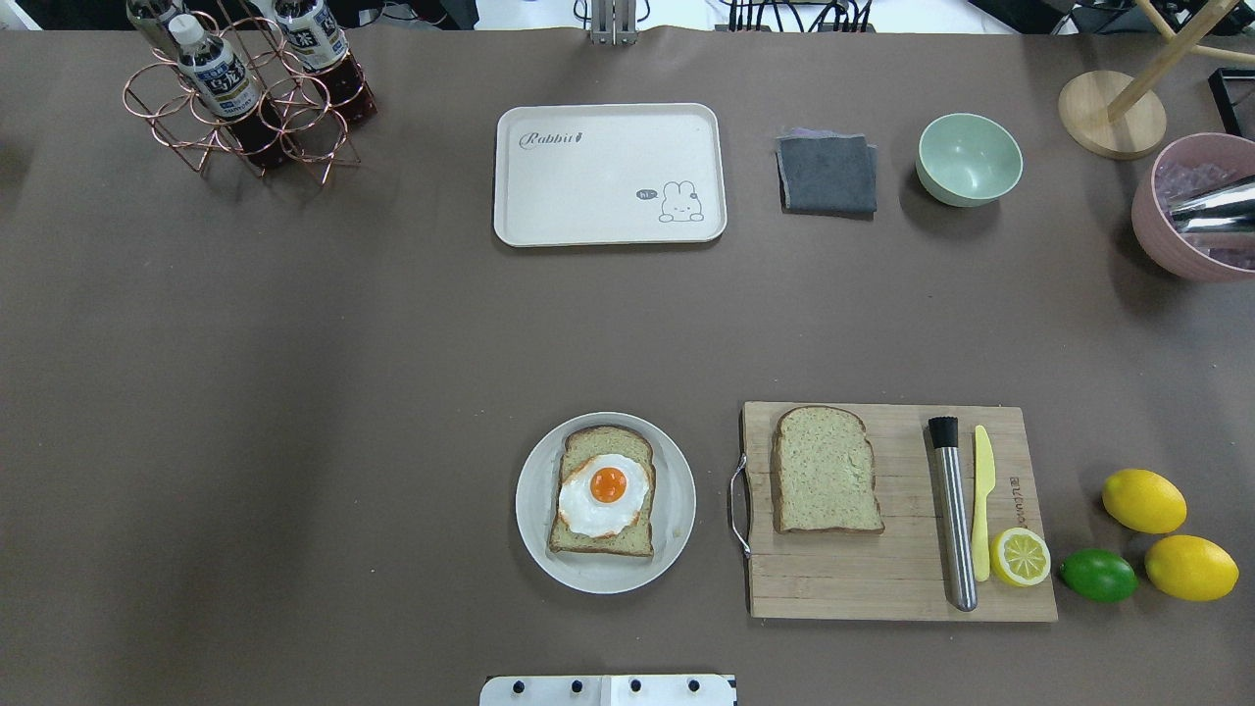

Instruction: Make sandwich and place on tray

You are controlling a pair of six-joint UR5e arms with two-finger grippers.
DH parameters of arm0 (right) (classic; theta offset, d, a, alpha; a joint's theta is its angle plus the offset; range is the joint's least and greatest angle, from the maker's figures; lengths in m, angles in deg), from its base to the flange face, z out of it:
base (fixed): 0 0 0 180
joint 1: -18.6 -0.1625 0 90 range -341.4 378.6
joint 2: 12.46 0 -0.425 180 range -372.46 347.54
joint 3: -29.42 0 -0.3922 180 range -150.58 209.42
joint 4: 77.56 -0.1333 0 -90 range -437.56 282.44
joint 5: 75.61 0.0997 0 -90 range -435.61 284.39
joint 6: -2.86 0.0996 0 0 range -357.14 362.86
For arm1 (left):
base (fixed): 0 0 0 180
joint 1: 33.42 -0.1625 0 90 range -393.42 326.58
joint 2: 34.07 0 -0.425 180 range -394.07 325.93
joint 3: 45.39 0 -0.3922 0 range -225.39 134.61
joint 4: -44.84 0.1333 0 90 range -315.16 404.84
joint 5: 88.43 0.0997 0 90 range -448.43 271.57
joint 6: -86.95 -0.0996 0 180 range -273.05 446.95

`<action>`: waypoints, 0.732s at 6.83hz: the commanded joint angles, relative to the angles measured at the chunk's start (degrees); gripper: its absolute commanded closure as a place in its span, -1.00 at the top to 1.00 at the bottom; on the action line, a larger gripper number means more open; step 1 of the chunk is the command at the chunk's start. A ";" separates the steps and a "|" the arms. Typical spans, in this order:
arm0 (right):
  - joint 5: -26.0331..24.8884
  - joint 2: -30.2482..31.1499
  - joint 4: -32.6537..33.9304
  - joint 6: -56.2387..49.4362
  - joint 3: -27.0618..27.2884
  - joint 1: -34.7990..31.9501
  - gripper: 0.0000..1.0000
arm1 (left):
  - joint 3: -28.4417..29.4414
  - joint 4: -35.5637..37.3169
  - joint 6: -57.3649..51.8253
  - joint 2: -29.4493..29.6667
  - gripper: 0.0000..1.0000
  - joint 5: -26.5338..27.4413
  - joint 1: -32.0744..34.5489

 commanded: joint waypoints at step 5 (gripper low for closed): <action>1.22 1.07 -7.03 6.51 5.55 -0.27 1.00 | -0.96 -23.70 0.28 3.05 0.97 -0.83 1.76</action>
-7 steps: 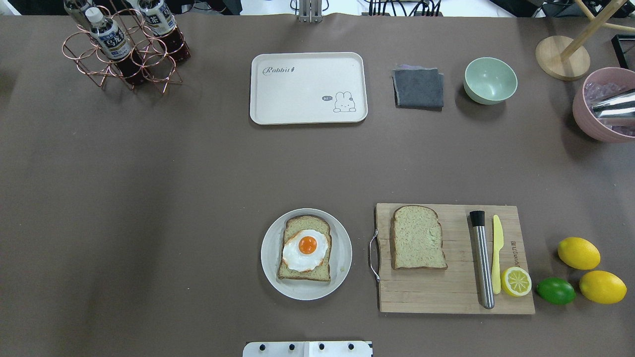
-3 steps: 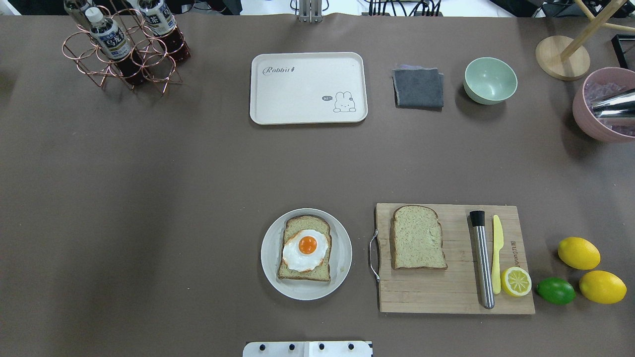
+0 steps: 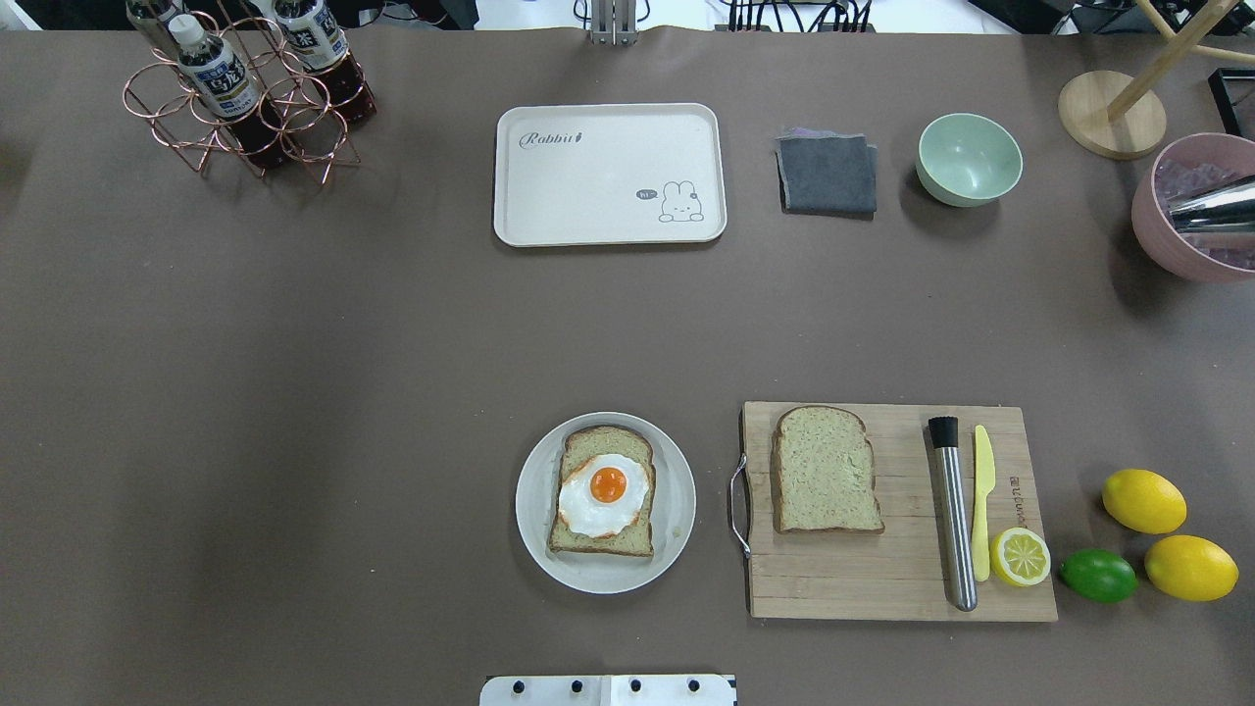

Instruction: Make sandwich and place on tray

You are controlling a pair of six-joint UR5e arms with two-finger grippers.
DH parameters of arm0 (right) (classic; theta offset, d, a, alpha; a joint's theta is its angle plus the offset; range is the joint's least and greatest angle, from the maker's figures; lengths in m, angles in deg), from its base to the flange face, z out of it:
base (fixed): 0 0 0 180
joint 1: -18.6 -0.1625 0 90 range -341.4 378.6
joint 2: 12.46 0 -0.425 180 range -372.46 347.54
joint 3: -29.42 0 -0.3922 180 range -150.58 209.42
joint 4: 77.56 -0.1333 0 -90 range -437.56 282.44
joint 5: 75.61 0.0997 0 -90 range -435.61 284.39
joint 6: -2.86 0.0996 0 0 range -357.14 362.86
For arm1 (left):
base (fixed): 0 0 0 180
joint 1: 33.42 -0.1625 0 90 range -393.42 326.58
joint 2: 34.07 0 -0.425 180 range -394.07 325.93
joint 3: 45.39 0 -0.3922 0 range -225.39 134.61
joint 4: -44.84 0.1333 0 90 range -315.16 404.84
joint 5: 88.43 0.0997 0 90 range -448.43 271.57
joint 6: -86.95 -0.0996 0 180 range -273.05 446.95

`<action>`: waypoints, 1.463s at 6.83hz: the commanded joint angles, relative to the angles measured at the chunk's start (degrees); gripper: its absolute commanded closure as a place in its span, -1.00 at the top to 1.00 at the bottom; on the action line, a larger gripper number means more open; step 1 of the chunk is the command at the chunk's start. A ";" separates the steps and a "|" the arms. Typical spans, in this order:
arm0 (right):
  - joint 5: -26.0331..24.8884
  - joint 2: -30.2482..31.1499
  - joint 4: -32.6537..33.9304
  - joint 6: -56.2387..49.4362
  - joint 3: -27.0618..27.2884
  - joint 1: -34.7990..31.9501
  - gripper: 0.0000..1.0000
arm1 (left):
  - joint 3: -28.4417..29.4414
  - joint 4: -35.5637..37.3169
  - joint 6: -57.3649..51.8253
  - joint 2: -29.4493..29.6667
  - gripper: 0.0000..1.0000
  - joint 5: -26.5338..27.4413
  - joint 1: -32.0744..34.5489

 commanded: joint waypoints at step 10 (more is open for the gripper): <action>-11.81 -3.29 -23.30 45.65 -1.52 23.04 0.99 | -1.47 -27.94 45.64 -0.52 0.97 7.97 -23.45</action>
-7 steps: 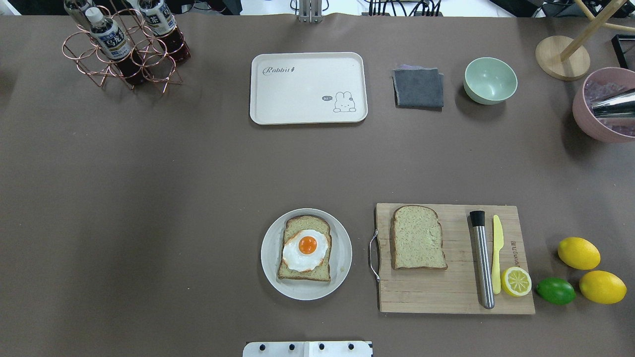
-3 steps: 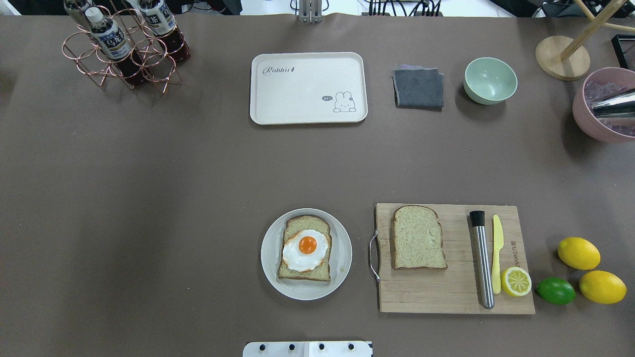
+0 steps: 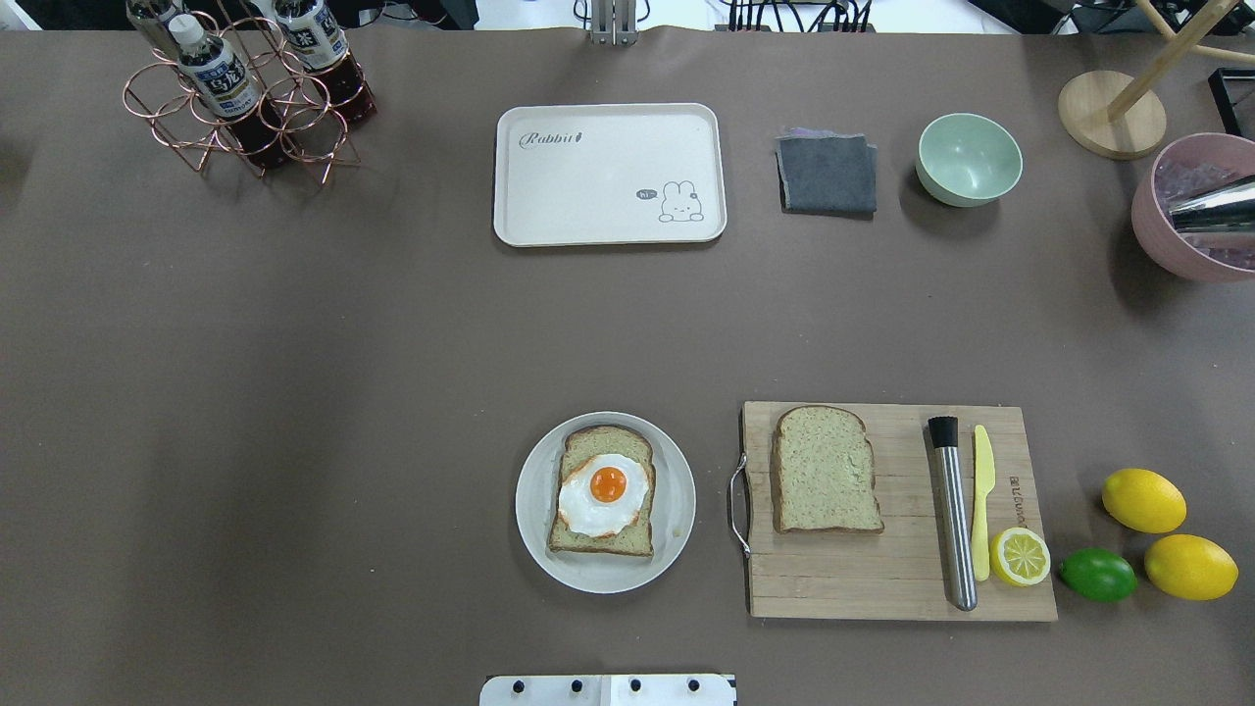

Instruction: Make sandwich and place on tray

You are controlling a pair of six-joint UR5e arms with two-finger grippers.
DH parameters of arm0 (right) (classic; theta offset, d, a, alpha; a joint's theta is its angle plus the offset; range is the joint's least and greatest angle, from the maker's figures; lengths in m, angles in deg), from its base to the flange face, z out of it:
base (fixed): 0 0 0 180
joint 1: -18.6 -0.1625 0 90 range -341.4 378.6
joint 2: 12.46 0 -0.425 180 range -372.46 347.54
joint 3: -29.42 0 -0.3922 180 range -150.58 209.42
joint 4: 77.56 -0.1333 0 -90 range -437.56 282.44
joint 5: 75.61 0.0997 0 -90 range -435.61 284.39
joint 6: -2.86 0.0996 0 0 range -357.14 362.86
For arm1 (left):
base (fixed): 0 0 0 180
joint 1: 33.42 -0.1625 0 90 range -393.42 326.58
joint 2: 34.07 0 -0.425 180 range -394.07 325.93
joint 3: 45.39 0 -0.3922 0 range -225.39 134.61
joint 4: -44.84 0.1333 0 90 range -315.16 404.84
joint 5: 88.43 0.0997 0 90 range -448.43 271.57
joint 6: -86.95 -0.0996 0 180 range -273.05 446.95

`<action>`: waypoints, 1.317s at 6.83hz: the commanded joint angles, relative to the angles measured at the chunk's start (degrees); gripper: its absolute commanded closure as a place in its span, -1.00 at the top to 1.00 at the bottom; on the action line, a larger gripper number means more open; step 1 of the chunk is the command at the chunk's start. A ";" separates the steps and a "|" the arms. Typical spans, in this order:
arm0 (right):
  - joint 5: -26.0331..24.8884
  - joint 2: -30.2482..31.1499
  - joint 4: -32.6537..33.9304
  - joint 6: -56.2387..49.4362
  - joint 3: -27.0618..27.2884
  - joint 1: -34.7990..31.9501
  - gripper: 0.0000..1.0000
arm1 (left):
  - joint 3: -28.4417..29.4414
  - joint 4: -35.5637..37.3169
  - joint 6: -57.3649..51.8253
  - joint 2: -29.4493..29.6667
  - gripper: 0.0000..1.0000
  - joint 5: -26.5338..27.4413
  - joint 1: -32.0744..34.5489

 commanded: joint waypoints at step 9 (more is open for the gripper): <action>-17.63 -11.42 -3.96 35.67 3.78 35.27 0.94 | -4.78 -13.30 41.86 12.65 0.97 19.39 -38.19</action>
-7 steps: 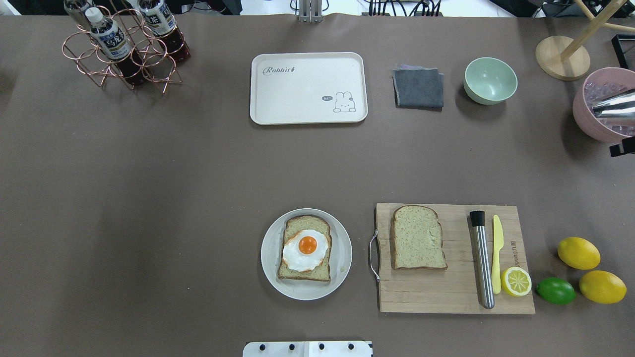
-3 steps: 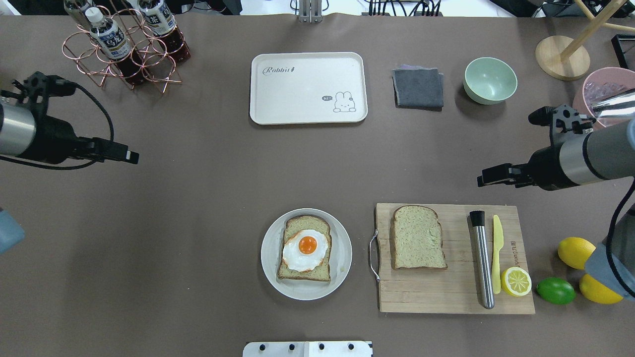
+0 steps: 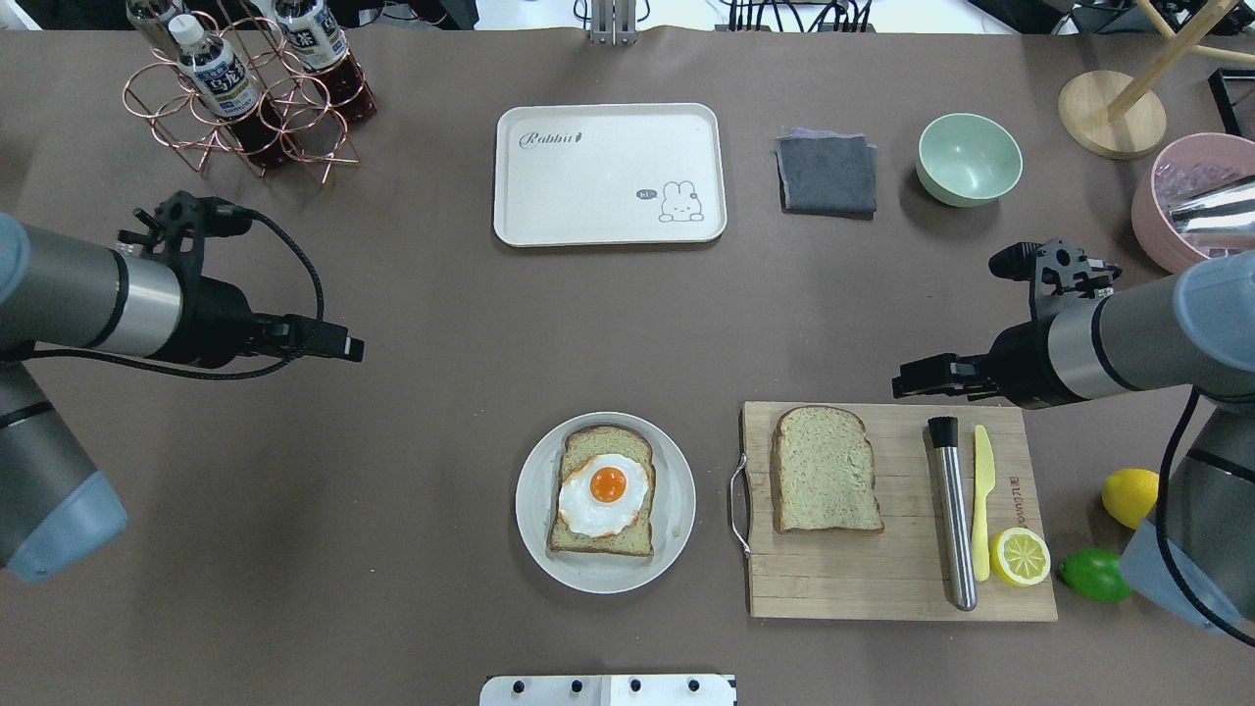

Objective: Make sandwich and place on tray
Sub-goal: 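Move the right gripper over the board's bread slice while the left arm advances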

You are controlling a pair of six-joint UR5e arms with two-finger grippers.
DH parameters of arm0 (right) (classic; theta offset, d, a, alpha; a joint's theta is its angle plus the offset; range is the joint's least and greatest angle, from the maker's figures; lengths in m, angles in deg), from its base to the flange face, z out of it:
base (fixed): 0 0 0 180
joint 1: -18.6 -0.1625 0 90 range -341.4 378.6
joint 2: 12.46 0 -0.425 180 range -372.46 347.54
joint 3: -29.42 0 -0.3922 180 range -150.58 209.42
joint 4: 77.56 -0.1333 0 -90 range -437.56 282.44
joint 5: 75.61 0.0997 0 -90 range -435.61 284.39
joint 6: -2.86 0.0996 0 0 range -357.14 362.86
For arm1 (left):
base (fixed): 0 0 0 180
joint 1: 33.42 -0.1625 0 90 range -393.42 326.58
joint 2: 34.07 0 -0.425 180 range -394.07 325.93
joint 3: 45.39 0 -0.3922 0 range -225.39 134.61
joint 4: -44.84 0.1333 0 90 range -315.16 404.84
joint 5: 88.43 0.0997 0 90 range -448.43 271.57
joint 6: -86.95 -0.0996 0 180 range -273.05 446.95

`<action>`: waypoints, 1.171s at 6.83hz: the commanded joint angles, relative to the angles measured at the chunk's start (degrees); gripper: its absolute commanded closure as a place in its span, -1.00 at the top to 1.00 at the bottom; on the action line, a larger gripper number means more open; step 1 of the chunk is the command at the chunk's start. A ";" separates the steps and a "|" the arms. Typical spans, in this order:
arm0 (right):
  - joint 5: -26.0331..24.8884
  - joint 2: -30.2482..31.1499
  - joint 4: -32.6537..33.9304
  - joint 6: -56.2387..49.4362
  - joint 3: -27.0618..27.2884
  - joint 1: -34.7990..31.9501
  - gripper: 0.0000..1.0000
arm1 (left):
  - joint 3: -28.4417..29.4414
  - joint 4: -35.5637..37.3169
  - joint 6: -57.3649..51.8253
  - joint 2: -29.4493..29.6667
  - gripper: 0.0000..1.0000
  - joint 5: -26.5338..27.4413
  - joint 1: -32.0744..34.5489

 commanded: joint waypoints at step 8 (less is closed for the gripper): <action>-7.73 -2.79 -0.15 8.13 -4.90 6.49 0.06 | -0.24 0.00 0.19 0.95 0.97 2.49 -1.11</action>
